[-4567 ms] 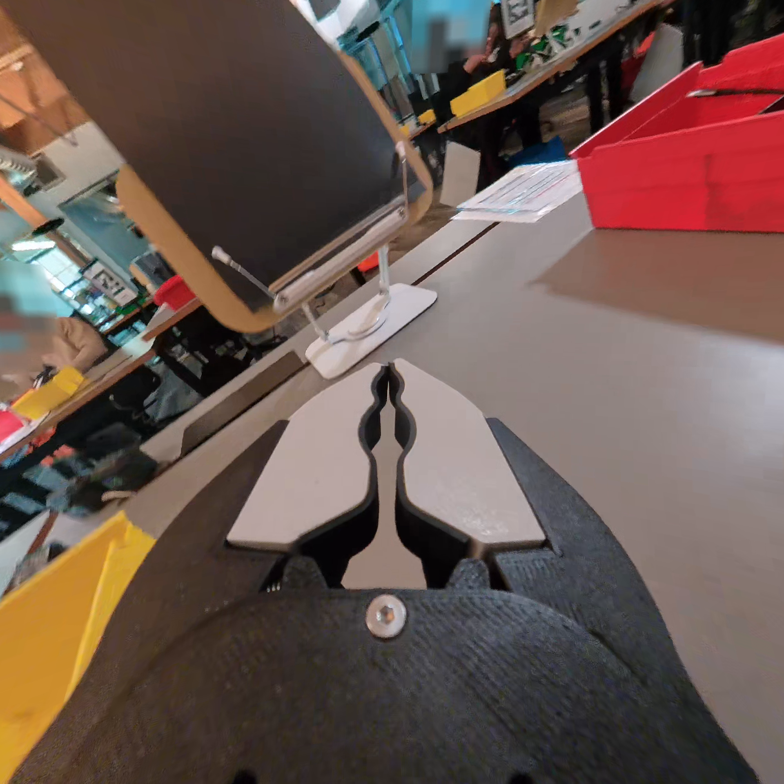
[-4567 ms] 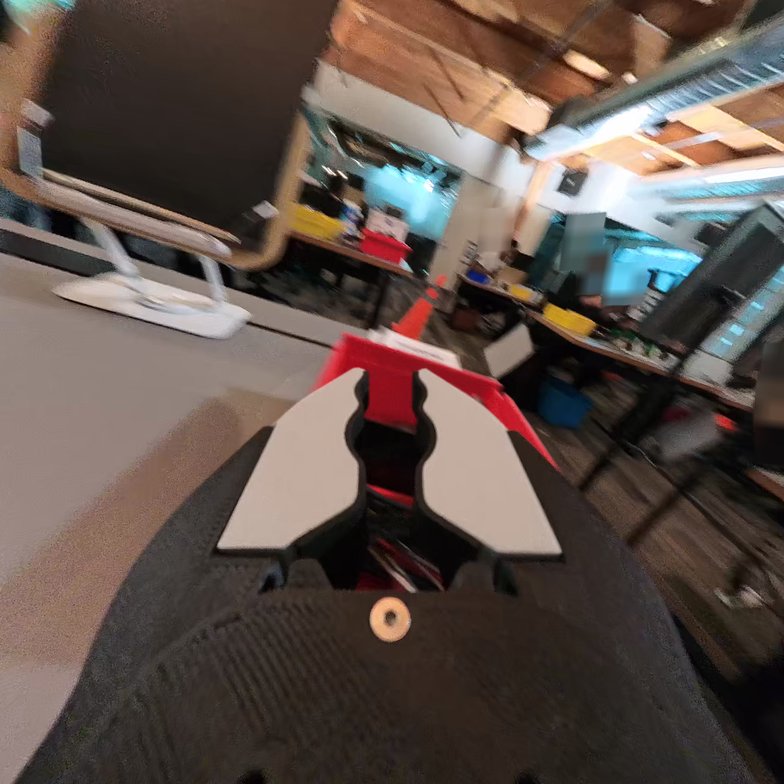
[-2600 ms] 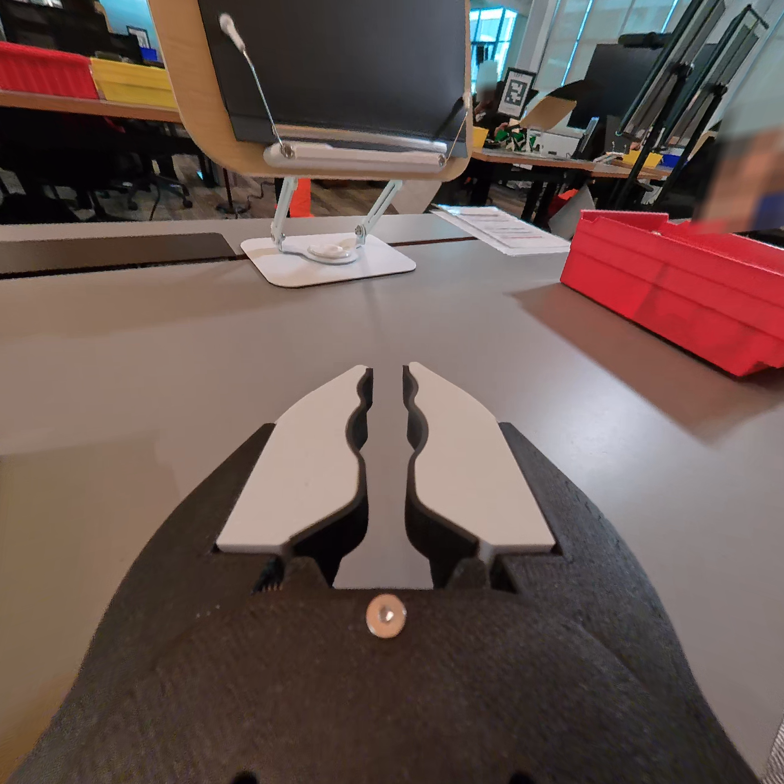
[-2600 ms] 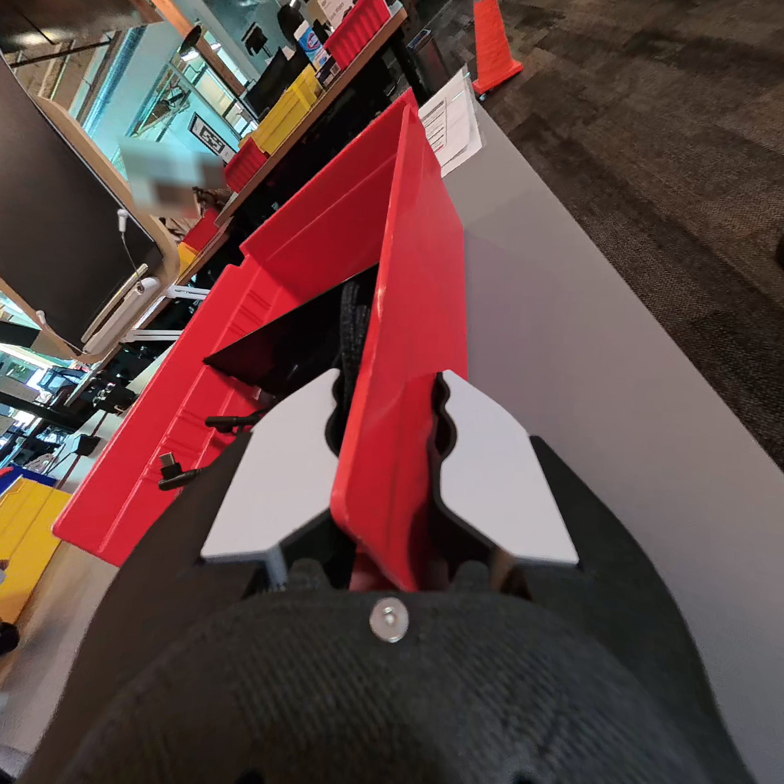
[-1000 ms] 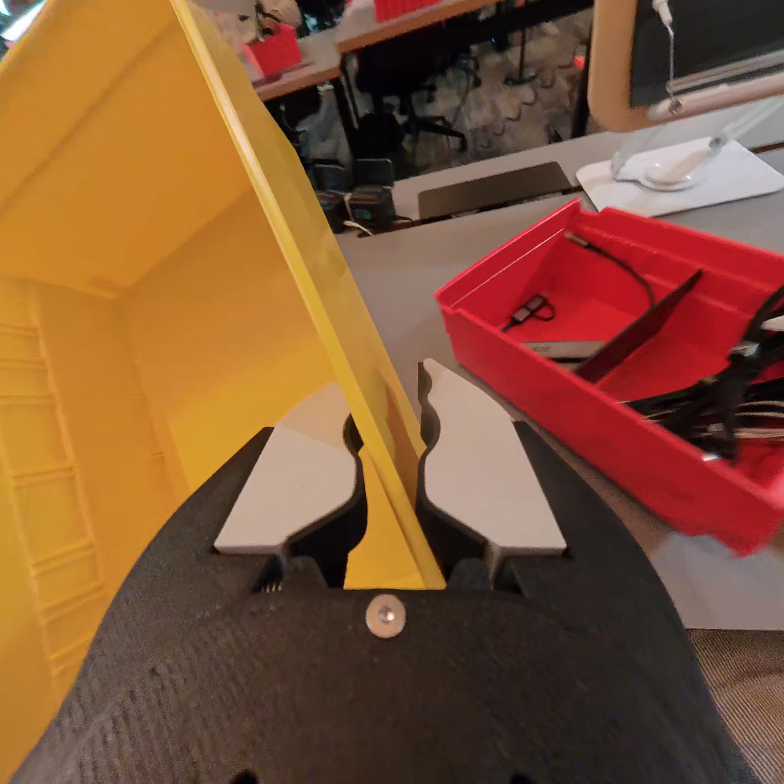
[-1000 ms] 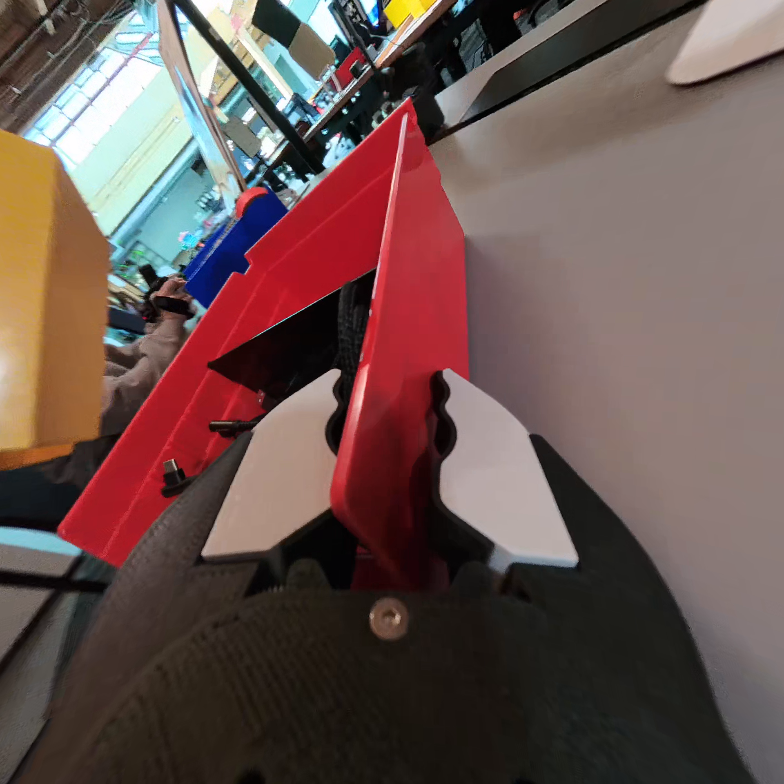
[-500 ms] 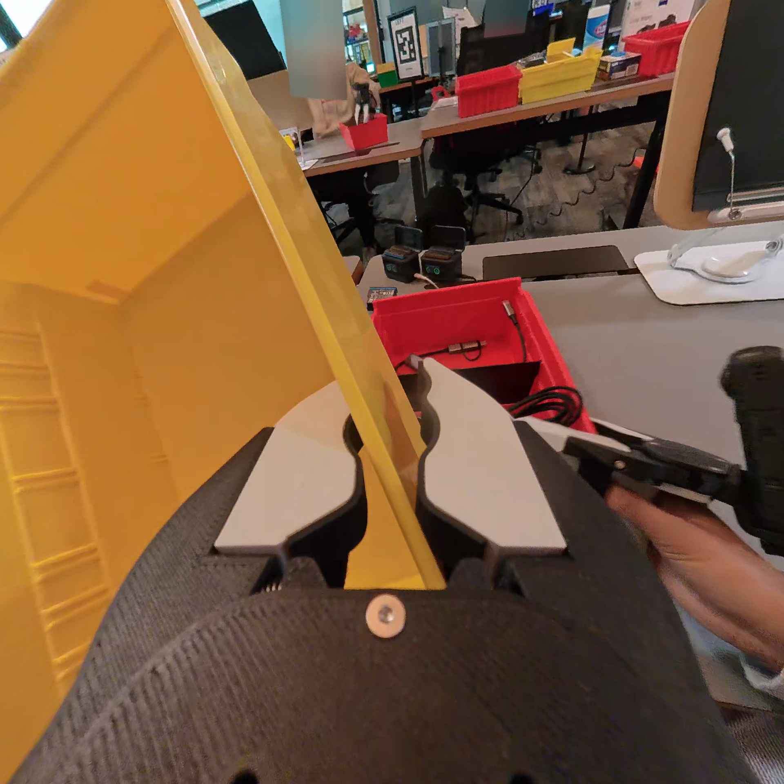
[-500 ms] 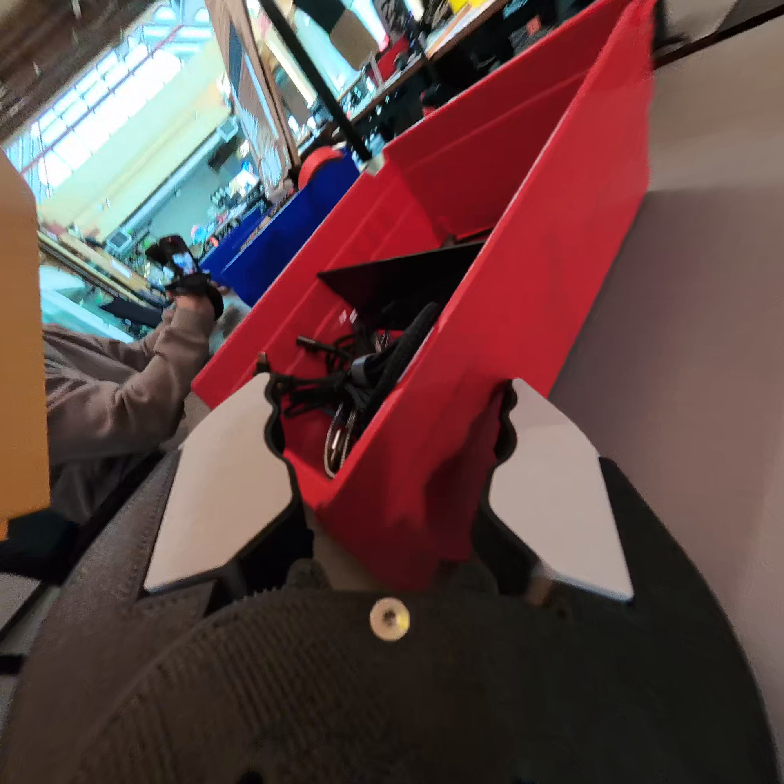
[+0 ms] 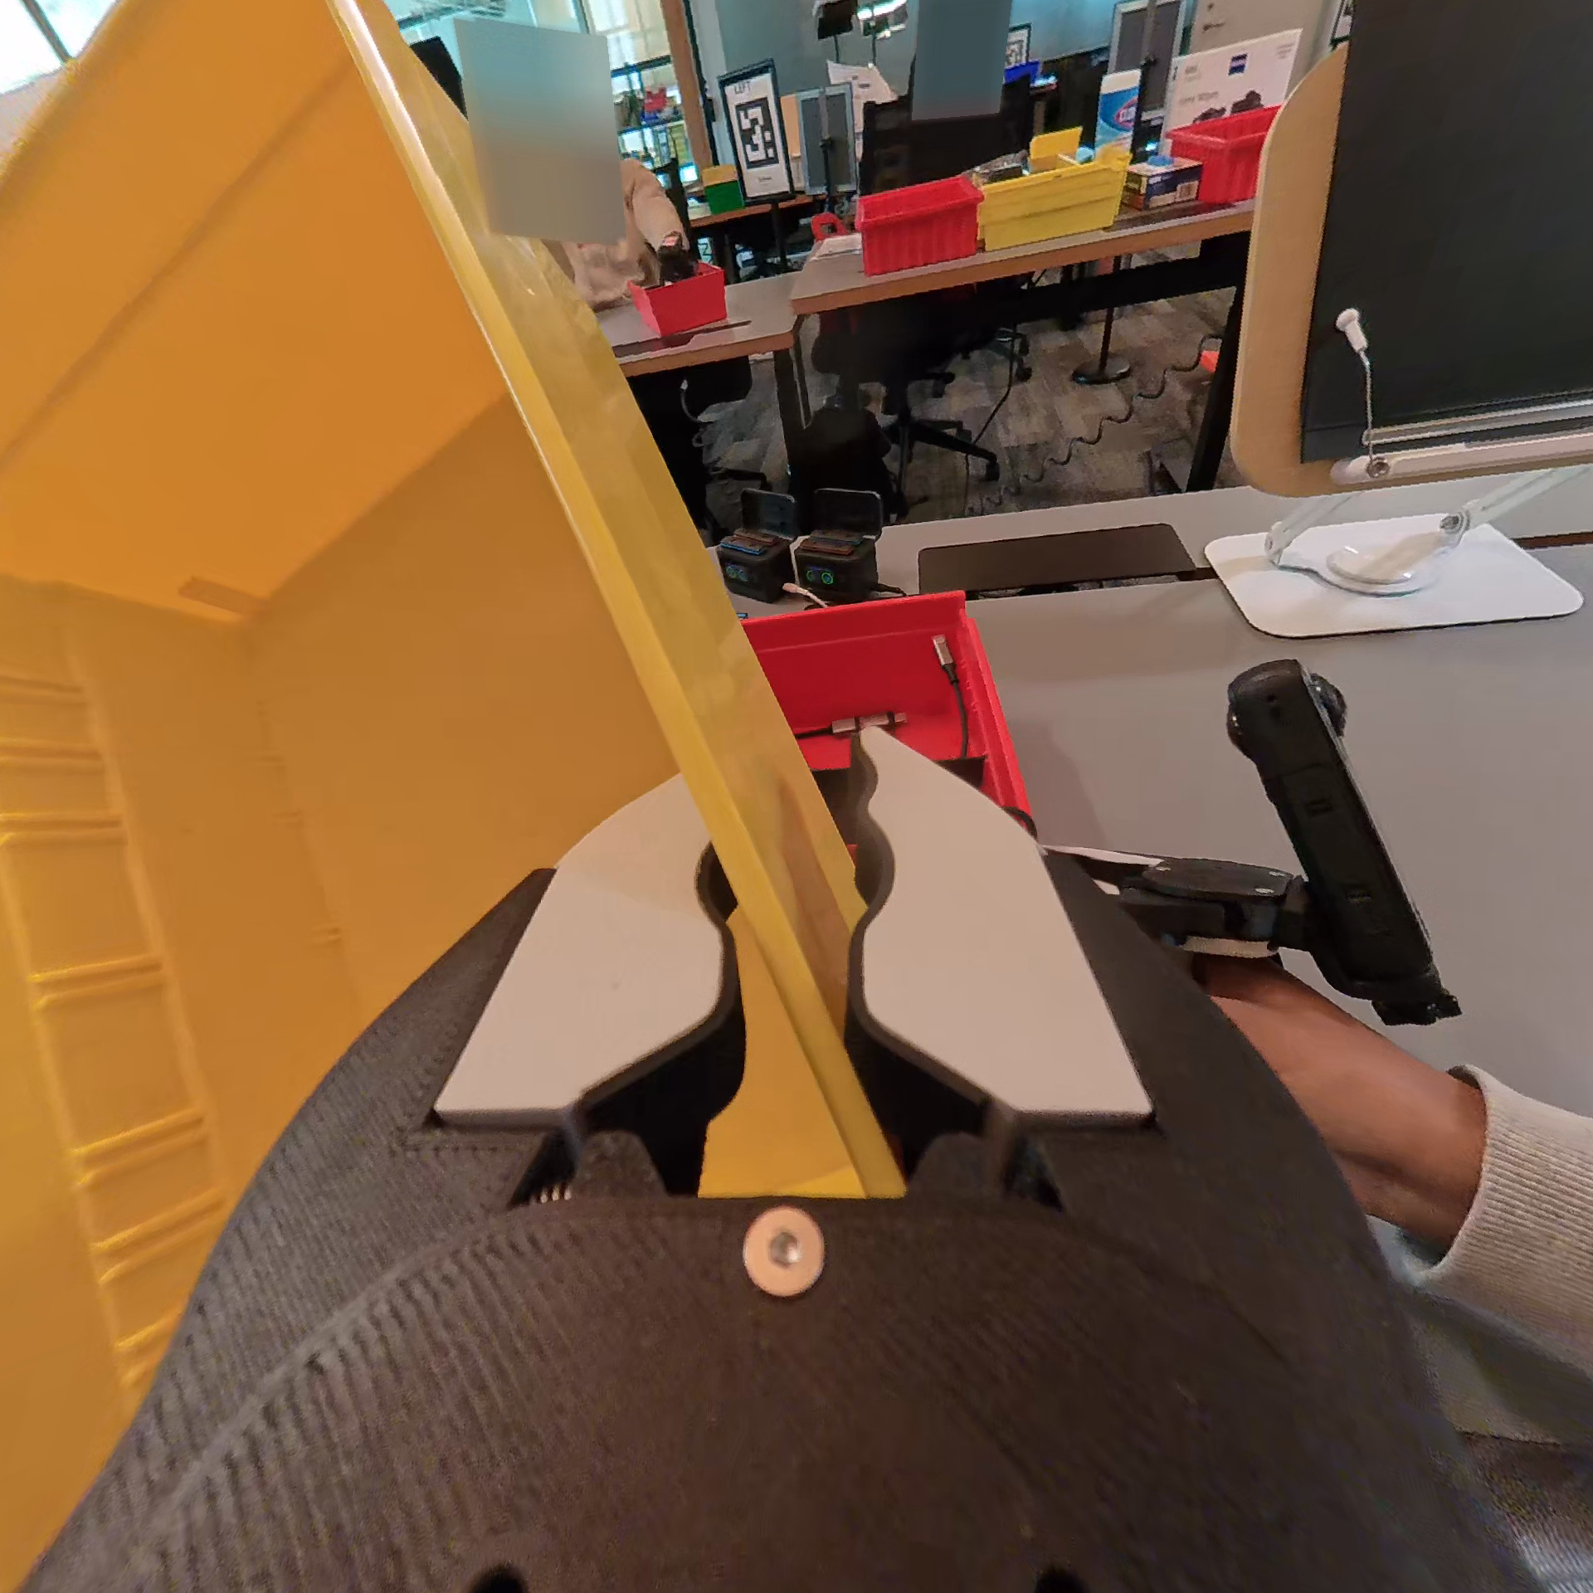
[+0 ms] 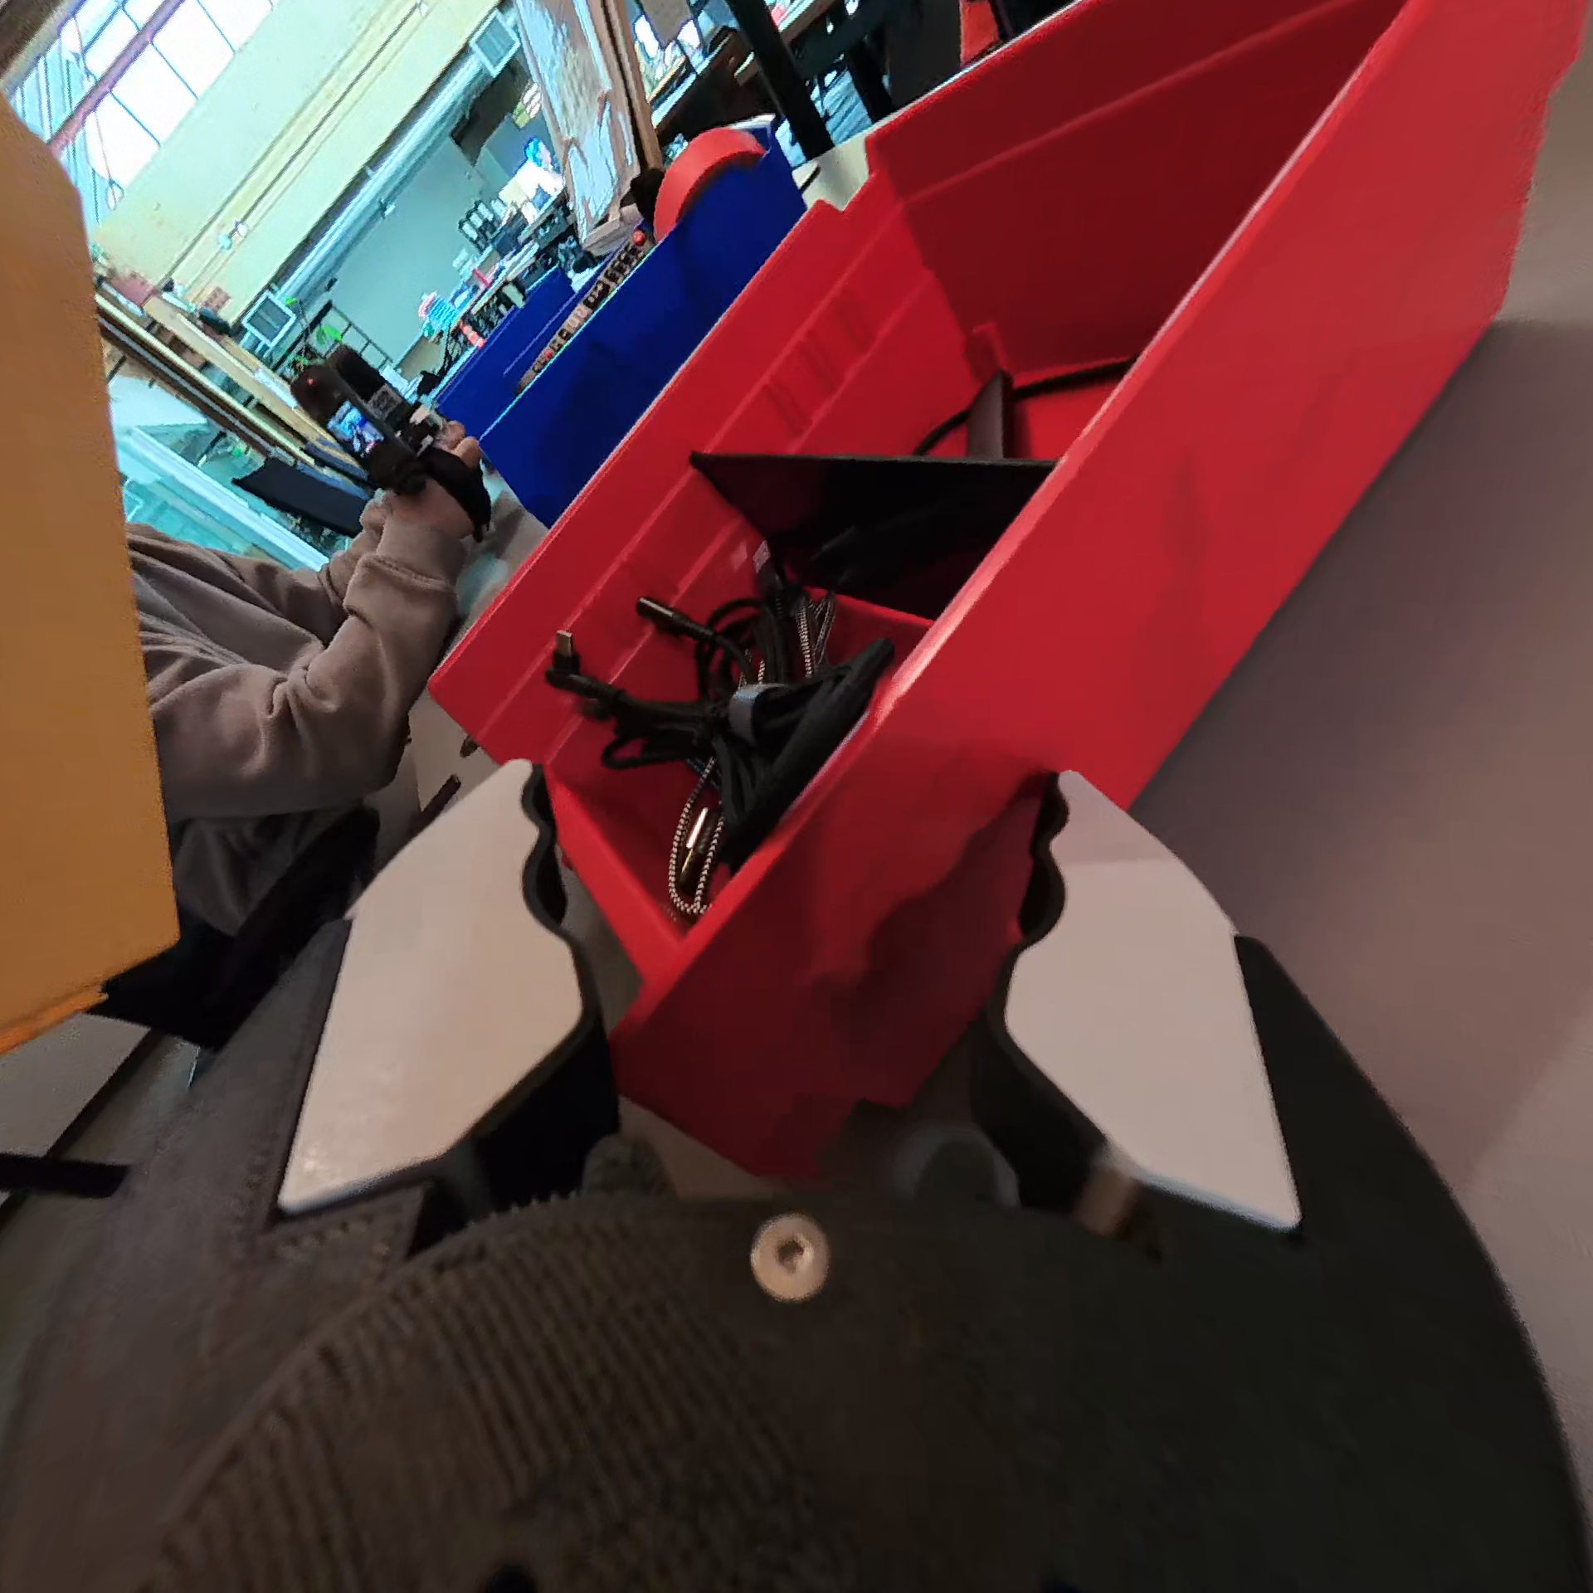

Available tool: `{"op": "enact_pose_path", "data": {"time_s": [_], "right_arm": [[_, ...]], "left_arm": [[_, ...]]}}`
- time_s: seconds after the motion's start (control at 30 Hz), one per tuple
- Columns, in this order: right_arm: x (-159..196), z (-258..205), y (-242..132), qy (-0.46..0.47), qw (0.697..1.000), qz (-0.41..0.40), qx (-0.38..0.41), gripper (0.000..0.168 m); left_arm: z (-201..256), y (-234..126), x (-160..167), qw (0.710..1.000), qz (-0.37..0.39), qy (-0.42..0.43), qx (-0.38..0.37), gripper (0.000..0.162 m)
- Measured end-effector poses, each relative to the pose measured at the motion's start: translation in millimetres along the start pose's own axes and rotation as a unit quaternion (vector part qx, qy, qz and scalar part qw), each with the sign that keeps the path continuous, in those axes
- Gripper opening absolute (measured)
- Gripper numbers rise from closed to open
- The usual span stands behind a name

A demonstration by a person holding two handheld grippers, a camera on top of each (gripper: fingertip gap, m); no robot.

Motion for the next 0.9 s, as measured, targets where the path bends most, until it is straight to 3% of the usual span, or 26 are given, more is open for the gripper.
{"op": "enact_pose_path", "data": {"time_s": [0.13,0.27,0.4,0.57,0.73,0.8,0.9], "right_arm": [[-5,2,-15,-0.020,0.999,-0.008,-0.031,0.105],[-22,21,-61,-0.042,0.998,0.014,-0.052,0.106],[-22,82,-136,-0.070,0.996,0.039,-0.029,0.097],[-8,166,-265,-0.136,0.988,0.058,0.045,0.089],[-9,238,-397,-0.226,0.950,0.118,0.181,0.085],[-13,260,-427,-0.194,0.952,0.129,0.200,0.084],[-26,273,-446,-0.128,0.962,0.166,0.176,0.071]], "left_arm": [[7,1,-4,1.000,0.009,0.006,0.012,0.021],[22,5,-10,0.999,0.014,0.008,0.047,0.022],[51,13,-17,0.993,0.018,0.013,0.112,0.021],[112,18,-34,0.977,0.025,0.038,0.207,0.021],[202,26,-43,0.948,0.025,0.097,0.301,0.021],[241,36,-35,0.937,0.008,0.134,0.324,0.021],[297,52,-13,0.919,-0.022,0.186,0.347,0.021]]}}
Point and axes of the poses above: each gripper's, where its closed fingertips meet, y out along the fingers, x out of its underside, z = x × y across the jaws, the point moved 5 cm from there along -y, back along the fingers, and after that the axes turned 8 degrees about x, right-handed, at the moved point
